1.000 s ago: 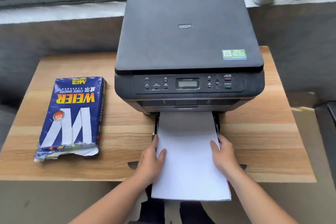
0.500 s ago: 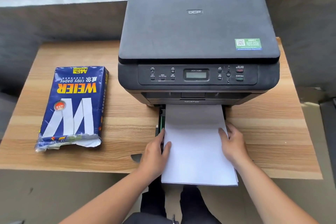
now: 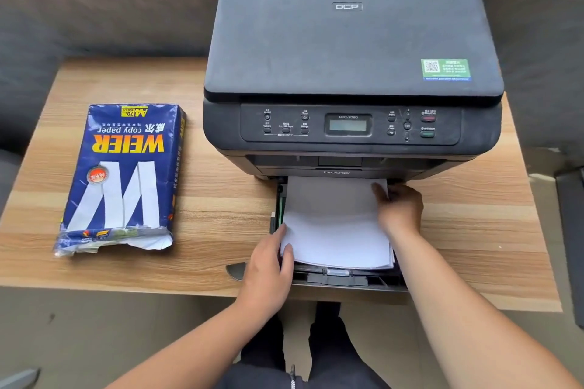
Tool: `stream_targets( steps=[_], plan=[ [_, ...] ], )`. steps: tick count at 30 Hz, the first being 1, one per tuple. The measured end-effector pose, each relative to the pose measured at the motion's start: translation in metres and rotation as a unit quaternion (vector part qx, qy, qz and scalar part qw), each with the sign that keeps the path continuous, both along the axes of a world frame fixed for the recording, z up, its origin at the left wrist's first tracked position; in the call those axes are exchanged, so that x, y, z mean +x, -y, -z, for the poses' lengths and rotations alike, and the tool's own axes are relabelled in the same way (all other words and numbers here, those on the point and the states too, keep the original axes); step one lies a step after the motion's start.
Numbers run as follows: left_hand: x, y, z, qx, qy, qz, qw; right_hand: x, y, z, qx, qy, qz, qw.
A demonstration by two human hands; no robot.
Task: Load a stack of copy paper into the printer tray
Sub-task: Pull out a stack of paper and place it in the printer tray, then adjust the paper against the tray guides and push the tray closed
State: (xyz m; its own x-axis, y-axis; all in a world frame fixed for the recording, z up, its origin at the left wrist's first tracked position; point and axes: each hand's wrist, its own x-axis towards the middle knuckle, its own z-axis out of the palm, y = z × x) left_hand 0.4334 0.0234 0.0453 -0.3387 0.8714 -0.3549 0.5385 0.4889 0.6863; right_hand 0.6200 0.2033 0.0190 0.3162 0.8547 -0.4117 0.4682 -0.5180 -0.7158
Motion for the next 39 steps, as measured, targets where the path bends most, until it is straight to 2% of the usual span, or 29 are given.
stream_targets(
  steps=[5,11,17,18,20,22,24,26,28,32,39],
  plan=[
    [0.0,0.001,0.008,0.034,-0.038,0.032,0.998,-0.016,-0.011,-0.005,-0.019,0.025,0.034,0.999],
    [-0.001,0.0,0.007,0.013,-0.046,0.062,0.997,-0.023,-0.014,-0.003,-0.038,0.037,0.073,0.996],
    [-0.002,-0.002,0.006,0.017,-0.035,0.059,0.998,-0.018,0.0,-0.015,-0.003,0.014,-0.014,1.0],
    [-0.002,-0.003,0.005,0.02,-0.027,0.049,0.998,-0.013,0.013,-0.018,0.011,0.027,-0.04,0.999],
    [-0.006,-0.006,0.003,0.029,-0.022,0.022,0.999,0.004,0.043,-0.021,0.029,0.113,-0.099,0.988],
    [-0.011,-0.009,0.003,0.044,-0.036,-0.003,0.998,0.022,0.067,-0.021,0.003,0.203,-0.135,0.97],
    [-0.015,-0.014,0.004,0.042,-0.041,-0.025,0.998,0.033,0.08,-0.016,-0.039,0.238,-0.158,0.957],
    [-0.017,-0.019,0.006,0.025,-0.045,-0.039,0.998,0.038,0.085,-0.008,-0.052,0.224,-0.173,0.958],
    [-0.016,-0.022,0.008,0.012,-0.047,-0.046,0.998,0.038,0.084,-0.003,-0.044,0.205,-0.148,0.967],
    [-0.011,-0.023,0.008,0.021,-0.056,-0.053,0.997,0.037,0.077,-0.001,-0.018,0.175,-0.086,0.981],
    [-0.001,-0.021,0.006,0.028,-0.061,-0.067,0.996,0.038,0.074,0.007,0.009,0.163,-0.064,0.984]
  ],
)
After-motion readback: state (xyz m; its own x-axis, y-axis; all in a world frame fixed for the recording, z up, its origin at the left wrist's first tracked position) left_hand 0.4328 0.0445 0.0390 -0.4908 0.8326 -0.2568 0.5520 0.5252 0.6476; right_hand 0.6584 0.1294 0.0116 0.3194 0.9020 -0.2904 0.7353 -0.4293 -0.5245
